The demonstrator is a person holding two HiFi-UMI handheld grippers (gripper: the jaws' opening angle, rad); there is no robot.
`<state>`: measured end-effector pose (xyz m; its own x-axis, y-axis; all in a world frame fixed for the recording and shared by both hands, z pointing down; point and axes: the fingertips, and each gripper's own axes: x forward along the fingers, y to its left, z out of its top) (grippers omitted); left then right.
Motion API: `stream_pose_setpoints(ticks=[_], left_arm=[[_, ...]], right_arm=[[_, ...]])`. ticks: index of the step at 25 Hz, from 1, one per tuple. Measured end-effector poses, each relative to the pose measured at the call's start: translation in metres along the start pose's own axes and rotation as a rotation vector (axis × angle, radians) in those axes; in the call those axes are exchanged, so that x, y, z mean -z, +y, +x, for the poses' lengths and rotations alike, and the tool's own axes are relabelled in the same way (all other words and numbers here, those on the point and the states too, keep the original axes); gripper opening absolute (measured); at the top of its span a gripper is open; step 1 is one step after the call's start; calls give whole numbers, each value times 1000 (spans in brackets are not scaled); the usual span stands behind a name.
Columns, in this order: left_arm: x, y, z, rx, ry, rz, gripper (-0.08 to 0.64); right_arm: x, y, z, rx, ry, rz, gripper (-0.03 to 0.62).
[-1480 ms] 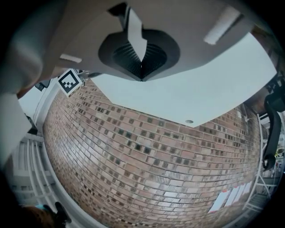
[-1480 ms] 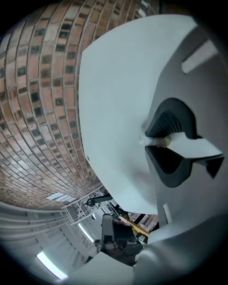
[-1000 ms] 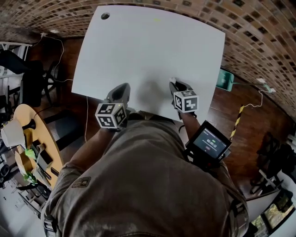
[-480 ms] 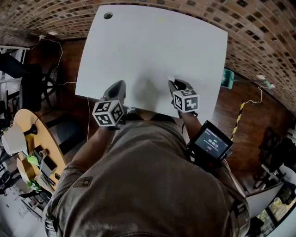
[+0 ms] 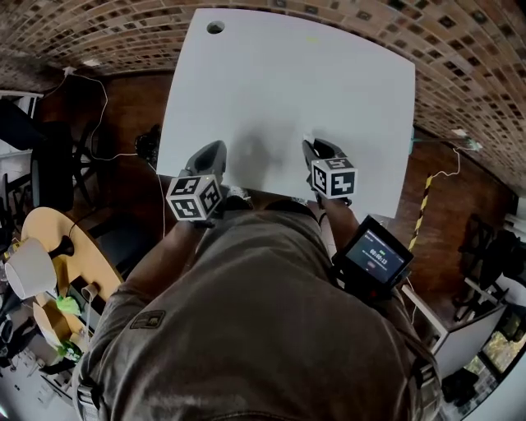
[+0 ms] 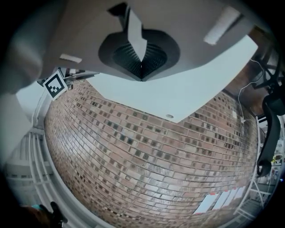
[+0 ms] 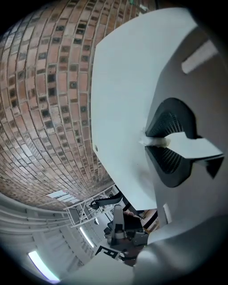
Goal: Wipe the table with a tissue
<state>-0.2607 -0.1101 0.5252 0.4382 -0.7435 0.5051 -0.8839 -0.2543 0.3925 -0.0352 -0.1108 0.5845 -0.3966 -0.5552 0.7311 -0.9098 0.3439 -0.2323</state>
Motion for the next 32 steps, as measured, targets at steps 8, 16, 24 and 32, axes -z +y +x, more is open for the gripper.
stream_pose_setpoints(ticks=[8,16,24,32], left_arm=[[-4,37,-8,23,21,-12,2],[3,46,-1,-21,66,-30,2],[11,59,0,-64,94,-70,2],[14,76,-7,-80,92,-99,2]], right_arm=[[-2,35,15,41,10,-5,72],[-4,37,40,-6,74,-34,73],[-10,32,75,-39,137,-67,72],[-7,61,87,-79,165,-103,73]])
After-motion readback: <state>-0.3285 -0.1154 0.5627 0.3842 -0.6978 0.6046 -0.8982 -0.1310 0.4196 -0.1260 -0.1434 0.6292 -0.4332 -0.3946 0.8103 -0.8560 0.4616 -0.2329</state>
